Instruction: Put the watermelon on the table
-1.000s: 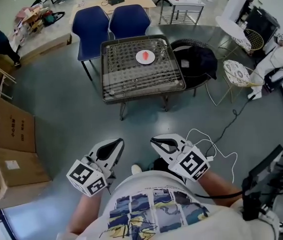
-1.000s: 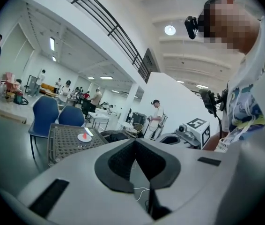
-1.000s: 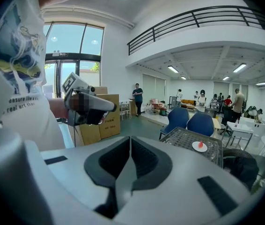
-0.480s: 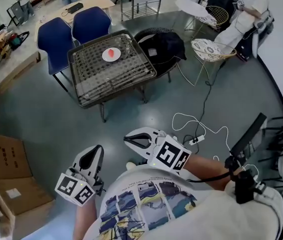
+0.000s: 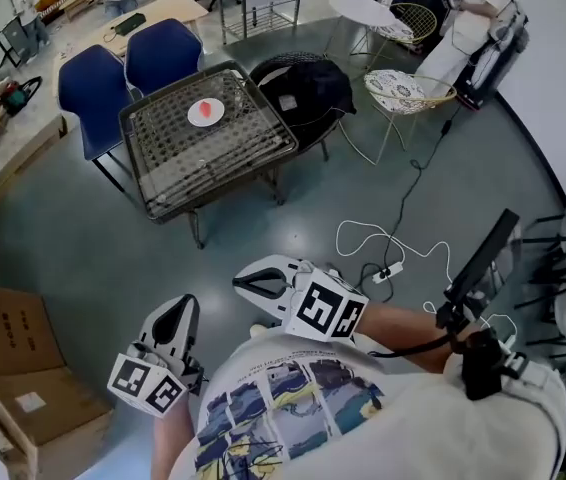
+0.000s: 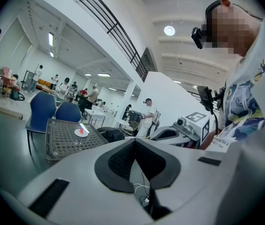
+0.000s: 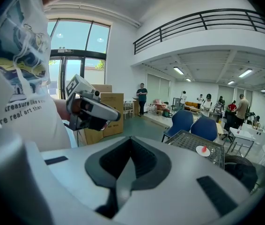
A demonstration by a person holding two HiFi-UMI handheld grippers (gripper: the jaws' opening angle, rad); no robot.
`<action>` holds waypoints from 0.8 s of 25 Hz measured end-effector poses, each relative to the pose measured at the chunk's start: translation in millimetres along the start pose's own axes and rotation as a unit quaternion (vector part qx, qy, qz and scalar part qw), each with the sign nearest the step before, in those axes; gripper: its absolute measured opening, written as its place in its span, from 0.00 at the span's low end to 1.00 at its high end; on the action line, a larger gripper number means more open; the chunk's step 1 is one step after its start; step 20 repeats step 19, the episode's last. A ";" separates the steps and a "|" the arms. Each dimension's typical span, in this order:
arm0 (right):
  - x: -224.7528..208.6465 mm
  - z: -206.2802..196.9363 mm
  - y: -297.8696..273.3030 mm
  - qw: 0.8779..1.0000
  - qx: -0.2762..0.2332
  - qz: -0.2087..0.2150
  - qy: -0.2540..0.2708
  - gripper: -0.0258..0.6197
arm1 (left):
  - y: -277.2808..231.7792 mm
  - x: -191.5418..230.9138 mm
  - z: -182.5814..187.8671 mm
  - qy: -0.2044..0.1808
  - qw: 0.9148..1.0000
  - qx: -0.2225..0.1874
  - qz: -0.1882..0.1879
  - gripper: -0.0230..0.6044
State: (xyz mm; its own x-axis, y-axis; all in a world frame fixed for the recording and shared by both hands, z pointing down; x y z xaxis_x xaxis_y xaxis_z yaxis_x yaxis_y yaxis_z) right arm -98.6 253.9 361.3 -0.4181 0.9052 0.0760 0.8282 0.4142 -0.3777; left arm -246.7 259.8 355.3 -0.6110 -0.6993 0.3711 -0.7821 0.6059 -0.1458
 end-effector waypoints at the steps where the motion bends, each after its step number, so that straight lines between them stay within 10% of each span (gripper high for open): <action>1: -0.5 0.7 -0.8 1.000 0.001 0.000 -0.001 0.06 | 0.2 1.1 1.1 0.001 1.000 0.000 0.001 0.05; 20: 5.6 1.7 -9.8 1.000 0.007 0.001 0.005 0.06 | 6.7 5.8 -5.0 0.001 1.000 0.007 0.002 0.05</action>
Point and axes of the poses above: the fingertips, and each gripper's own axes: y backward along the fingers, x to its left, z out of its top, the point moved 5 cm from there along y, backward along the fingers, and after that the axes turned 3 degrees about -x, right-handed, at the moved point
